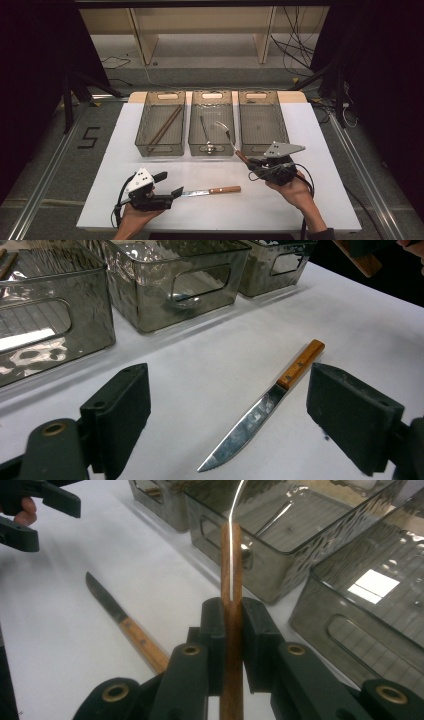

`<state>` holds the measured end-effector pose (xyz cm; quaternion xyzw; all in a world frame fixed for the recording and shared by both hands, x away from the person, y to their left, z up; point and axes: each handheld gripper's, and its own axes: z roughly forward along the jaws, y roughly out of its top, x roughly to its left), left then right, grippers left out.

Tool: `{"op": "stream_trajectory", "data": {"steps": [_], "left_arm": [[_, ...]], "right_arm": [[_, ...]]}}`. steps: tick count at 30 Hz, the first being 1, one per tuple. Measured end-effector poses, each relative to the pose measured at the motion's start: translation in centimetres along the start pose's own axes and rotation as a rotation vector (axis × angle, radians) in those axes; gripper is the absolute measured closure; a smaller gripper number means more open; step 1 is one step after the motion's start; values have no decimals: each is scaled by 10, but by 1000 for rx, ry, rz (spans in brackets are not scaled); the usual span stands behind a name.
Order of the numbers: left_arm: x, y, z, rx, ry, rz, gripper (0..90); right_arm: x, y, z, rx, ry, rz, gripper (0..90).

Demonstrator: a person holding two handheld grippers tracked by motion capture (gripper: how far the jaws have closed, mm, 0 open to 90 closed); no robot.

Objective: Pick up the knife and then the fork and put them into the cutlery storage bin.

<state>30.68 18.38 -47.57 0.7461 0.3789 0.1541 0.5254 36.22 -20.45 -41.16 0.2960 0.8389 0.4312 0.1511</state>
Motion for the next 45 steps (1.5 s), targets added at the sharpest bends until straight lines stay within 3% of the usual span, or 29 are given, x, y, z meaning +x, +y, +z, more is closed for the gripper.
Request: {"op": "stream_trajectory", "data": {"steps": [13, 24, 45], "left_arm": [[1, 0, 0, -8, -2, -5, 176], [1, 0, 0, -11, -3, -9, 177], [1, 0, 0, -12, 0, -9, 176]], "right_arm": [[-29, 12, -6, -19, -94, 84, 816], [-58, 26, 1, -7, -171, 170, 816], [-101, 57, 34, 68, -289, 316, 816]]}}
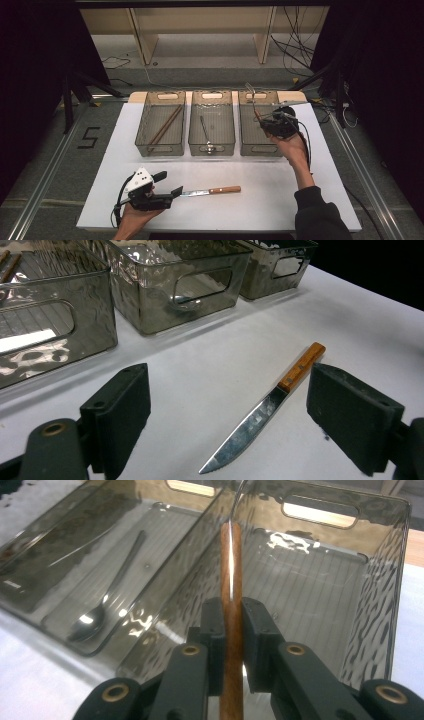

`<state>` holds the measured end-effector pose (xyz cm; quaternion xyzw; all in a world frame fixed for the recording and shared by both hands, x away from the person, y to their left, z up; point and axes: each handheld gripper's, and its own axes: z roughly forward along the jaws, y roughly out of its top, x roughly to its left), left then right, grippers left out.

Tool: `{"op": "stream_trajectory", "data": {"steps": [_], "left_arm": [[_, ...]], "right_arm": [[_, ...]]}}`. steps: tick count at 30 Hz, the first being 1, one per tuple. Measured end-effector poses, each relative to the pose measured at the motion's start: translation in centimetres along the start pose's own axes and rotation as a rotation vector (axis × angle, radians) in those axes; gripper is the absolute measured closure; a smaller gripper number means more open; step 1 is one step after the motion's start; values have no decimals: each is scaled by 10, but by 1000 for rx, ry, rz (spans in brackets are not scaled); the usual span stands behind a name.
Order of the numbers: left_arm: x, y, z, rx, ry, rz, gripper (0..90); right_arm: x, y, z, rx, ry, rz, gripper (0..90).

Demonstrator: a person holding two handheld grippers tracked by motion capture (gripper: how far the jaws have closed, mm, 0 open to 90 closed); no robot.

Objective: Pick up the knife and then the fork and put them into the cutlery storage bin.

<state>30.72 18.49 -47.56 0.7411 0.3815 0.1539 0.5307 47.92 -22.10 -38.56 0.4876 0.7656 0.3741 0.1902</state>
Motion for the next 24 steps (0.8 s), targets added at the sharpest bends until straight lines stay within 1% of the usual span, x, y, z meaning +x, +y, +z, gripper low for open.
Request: {"op": "stream_trajectory", "data": {"steps": [3, 9, 10, 17, 20, 24], "left_arm": [[0, 0, 0, 0, 0, 0, 176], [0, 0, 0, 1, 0, 1, 176], [0, 0, 0, 1, 0, 1, 177], [0, 0, 0, 1, 0, 0, 177], [0, 0, 0, 1, -1, 1, 176], [0, 0, 0, 1, -1, 1, 177]], "right_arm": [[0, 3, 7, 20, -19, 6, 815], [0, 2, 18, 52, -26, 25, 815], [0, 2, 20, 57, -26, 31, 815], [2, 1, 27, 75, -27, 34, 815], [3, 0, 29, 86, -33, 46, 815], [3, 0, 32, 97, -35, 44, 815]]}}
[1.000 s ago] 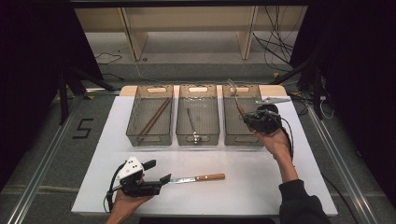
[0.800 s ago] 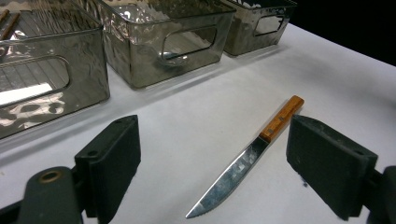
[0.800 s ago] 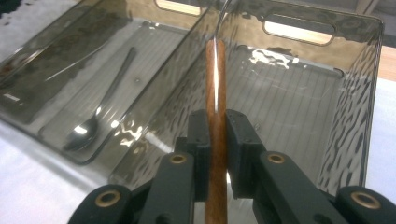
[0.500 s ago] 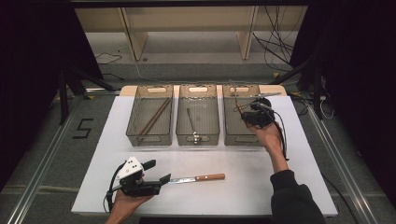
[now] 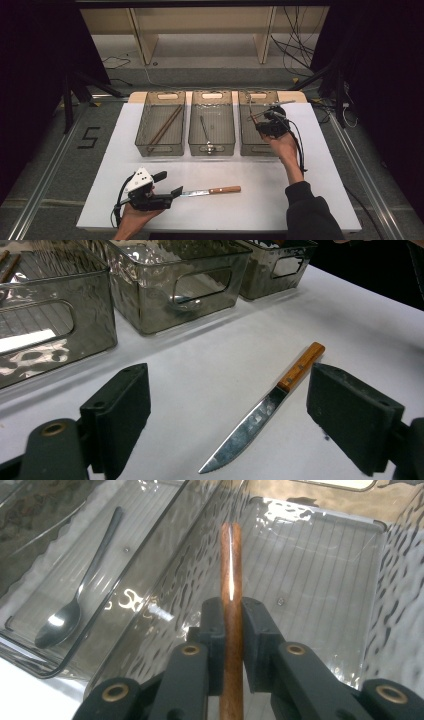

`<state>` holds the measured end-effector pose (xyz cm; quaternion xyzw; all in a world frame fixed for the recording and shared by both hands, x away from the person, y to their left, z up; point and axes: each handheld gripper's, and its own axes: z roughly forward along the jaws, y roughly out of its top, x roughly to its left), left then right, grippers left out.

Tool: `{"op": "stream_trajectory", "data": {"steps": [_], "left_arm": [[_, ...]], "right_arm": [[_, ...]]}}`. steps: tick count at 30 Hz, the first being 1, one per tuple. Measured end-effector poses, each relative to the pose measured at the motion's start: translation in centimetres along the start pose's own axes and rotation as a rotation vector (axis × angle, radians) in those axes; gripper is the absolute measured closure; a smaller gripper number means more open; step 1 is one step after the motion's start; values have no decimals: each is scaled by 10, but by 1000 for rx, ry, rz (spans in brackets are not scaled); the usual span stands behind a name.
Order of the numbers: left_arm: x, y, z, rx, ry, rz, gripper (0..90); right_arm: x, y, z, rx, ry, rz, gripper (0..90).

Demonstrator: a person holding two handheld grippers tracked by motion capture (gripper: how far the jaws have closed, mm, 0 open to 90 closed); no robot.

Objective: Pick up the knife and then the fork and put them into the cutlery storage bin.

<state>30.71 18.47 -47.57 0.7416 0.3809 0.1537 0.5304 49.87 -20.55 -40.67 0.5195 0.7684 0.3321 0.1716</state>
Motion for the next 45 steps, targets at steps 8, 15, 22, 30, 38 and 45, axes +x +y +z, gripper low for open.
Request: {"op": "stream_trajectory", "data": {"steps": [8, 15, 22, 30, 38, 45], "left_arm": [[0, 0, 0, 0, -1, 0, 176], [0, 0, 0, 0, 0, -2, 175], [0, 0, 0, 2, 0, -2, 175], [0, 0, 0, 1, 2, 1, 174], [0, 0, 0, 1, 1, 1, 174], [0, 0, 0, 5, 2, 5, 174]], "right_arm": [[1, -1, 6, 22, -9, -1, 813], [-1, 0, 8, 36, 43, 35, 593], [3, 1, -4, -16, 90, -12, 508], [22, -4, -27, -87, 179, -119, 404], [38, -15, -47, -109, 243, -202, 363], [49, -26, -54, -124, 266, -248, 354]]}}
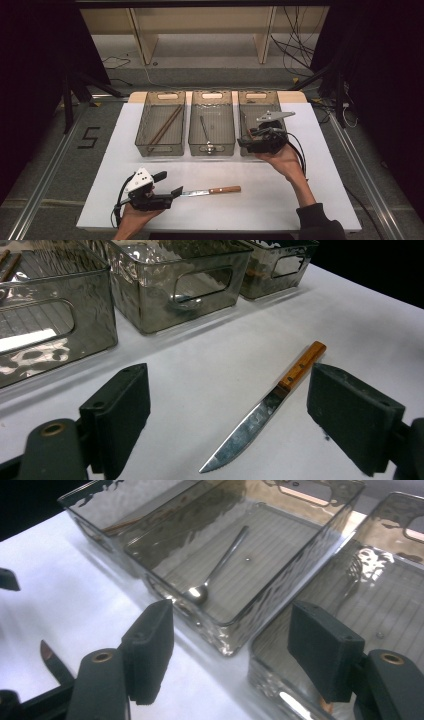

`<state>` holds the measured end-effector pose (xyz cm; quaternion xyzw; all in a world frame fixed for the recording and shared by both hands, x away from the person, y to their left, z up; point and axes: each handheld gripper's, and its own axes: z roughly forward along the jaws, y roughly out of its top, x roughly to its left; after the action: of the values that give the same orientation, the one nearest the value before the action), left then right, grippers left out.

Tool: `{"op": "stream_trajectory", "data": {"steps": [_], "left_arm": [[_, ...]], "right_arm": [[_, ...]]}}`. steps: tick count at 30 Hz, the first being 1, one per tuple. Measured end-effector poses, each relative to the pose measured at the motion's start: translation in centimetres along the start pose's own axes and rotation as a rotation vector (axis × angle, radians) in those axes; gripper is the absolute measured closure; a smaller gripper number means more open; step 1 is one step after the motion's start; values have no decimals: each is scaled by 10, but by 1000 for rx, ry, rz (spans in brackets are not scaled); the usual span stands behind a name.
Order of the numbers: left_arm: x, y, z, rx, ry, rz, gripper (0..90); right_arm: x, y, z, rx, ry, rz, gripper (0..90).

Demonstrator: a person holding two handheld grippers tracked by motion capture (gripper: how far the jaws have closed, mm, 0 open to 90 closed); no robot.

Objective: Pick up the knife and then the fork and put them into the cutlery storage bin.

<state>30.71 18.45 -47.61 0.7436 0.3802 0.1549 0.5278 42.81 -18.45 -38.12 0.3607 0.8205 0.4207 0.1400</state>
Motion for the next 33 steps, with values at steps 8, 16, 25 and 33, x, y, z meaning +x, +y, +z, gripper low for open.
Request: {"op": "stream_trajectory", "data": {"steps": [8, 16, 25, 33], "left_arm": [[0, 0, 0, -1, 1, 2, 174], [0, 0, 0, 1, 3, 4, 174], [0, 0, -1, -1, 3, 8, 174], [0, 0, -1, -3, 3, 5, 174]], "right_arm": [[14, -10, -2, -1, 32, -31, 333], [31, -20, -1, 18, 85, -81, 298], [53, -23, 5, 57, 150, -155, 269], [65, -26, 14, 105, 180, -204, 268]]}}
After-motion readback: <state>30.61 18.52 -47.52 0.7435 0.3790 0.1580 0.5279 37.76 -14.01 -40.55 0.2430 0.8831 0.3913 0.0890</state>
